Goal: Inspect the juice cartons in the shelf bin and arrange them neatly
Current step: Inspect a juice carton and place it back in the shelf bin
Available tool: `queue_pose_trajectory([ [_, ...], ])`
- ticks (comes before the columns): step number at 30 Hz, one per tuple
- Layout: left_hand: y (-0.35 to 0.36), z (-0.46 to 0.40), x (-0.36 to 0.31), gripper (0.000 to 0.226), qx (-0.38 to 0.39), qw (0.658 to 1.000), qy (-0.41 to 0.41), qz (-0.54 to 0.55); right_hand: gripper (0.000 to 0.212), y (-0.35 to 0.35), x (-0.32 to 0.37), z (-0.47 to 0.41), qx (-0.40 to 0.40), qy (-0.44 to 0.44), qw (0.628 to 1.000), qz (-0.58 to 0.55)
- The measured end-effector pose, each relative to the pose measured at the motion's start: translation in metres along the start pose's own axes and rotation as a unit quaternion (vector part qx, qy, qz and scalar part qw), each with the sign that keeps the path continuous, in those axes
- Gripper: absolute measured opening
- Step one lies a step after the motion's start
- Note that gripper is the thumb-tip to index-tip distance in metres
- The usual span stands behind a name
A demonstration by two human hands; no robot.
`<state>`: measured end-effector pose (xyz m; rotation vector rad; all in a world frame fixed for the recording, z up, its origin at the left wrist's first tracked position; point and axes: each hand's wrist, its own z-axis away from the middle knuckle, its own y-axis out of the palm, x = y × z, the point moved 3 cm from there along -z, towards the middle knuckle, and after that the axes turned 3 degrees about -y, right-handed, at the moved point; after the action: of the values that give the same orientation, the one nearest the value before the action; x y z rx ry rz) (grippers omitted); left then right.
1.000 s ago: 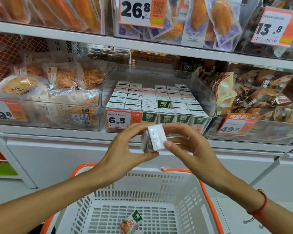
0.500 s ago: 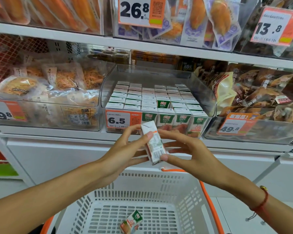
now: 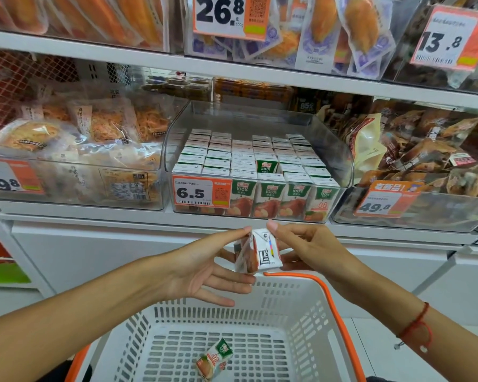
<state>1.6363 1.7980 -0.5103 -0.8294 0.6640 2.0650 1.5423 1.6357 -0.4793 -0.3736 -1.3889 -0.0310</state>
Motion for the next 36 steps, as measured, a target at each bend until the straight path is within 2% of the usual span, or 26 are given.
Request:
queue_pose_trajectory([
  [5, -0.001, 0.001, -0.002, 0.093, -0.009, 1.000, 0.001, -0.008, 0.052, 0.000, 0.001, 0.000, -0.003, 0.011, 1.000, 0.015],
  [9, 0.002, 0.005, -0.002, 0.082, -0.018, 1.000, 0.022, 0.000, 0.052, 0.000, 0.001, 0.000, -0.001, 0.011, 1.000, 0.018],
  [13, 0.005, 0.004, -0.008, 0.053, -0.074, 0.988, 0.133, 0.033, 0.043, -0.002, 0.002, -0.001, 0.033, 0.014, 0.999, -0.006],
  [16, 0.005, 0.009, -0.014, 0.050, -0.138, 0.960, 0.238, 0.045, 0.043, -0.004, 0.002, -0.001, 0.078, 0.033, 0.996, -0.025],
  [18, 0.007, 0.014, -0.017, 0.057, -0.155, 0.944, 0.291, 0.010, 0.042, -0.006, 0.001, -0.002, 0.084, 0.023, 0.995, -0.043],
  [21, 0.015, 0.021, -0.017, 0.063, -0.168, 0.929, 0.329, -0.034, 0.045, -0.006, 0.001, -0.003, 0.059, -0.019, 0.997, -0.044],
  [24, 0.015, 0.022, -0.018, 0.061, -0.170, 0.924, 0.341, -0.030, 0.048, -0.009, 0.001, -0.005, -0.035, -0.072, 0.996, 0.026],
  [26, 0.010, 0.023, -0.022, 0.058, -0.160, 0.933, 0.323, 0.008, 0.053, -0.012, 0.005, -0.005, -0.103, -0.136, 0.975, 0.145],
  [29, 0.001, 0.020, -0.024, 0.054, -0.138, 0.951, 0.266, 0.069, 0.053, -0.012, 0.011, -0.001, -0.137, -0.247, 0.905, 0.318],
  [33, -0.012, 0.015, -0.031, 0.029, -0.132, 0.956, 0.247, 0.090, 0.057, -0.006, 0.017, -0.003, -0.138, -0.325, 0.859, 0.371],
  [36, -0.016, 0.014, -0.048, 0.025, -0.144, 0.950, 0.271, 0.061, 0.060, -0.011, 0.025, -0.017, -0.131, -0.326, 0.838, 0.417],
])
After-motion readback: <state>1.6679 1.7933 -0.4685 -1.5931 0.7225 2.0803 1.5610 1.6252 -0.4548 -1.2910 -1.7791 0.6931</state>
